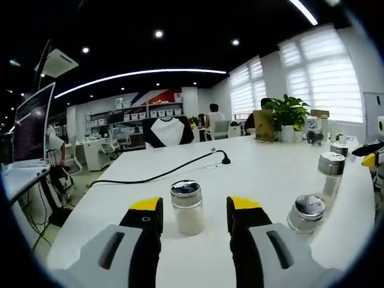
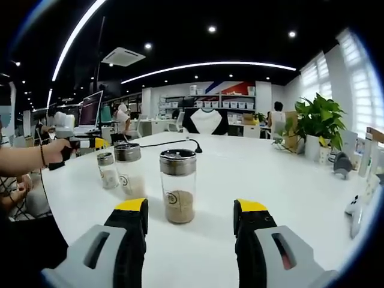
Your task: Rotate the seasoning bottle until the label or dispensing opening points toward the visible target arrow and the bottle remains upright within the marked orientation range
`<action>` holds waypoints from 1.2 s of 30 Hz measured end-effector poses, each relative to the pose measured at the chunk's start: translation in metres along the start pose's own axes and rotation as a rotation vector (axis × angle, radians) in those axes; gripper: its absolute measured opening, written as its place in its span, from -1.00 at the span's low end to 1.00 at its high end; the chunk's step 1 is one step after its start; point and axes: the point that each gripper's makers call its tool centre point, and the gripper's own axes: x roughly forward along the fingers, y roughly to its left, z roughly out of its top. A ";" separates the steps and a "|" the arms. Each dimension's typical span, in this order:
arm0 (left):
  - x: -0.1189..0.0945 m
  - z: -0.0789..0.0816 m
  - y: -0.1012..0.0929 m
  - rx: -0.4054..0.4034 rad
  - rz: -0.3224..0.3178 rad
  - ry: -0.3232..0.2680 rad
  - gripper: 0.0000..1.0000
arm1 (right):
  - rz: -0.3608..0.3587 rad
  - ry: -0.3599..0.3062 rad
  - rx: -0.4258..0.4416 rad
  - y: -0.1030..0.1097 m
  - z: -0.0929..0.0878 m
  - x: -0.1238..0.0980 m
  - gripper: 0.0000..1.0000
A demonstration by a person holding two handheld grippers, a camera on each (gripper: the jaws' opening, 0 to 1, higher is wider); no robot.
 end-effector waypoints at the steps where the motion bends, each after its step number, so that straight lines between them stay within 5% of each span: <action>1: 0.003 -0.002 0.001 0.000 0.003 0.004 -0.10 | 0.002 0.002 -0.001 0.000 0.000 0.000 0.15; 15: 0.044 -0.034 0.012 -0.033 0.025 0.083 -0.11 | 0.029 0.015 -0.023 0.009 0.004 0.005 0.15; 19: 0.048 -0.042 0.015 -0.073 0.037 0.108 -0.11 | 0.048 -0.023 0.099 0.008 0.013 0.004 0.15; 27: 0.060 -0.038 0.010 -0.044 0.015 0.091 -0.32 | 0.007 -0.015 0.089 -0.007 0.014 -0.005 0.14; 36: 0.054 -0.037 0.006 -0.049 0.005 0.080 -0.33 | 0.014 -0.004 0.096 0.001 0.009 -0.005 0.14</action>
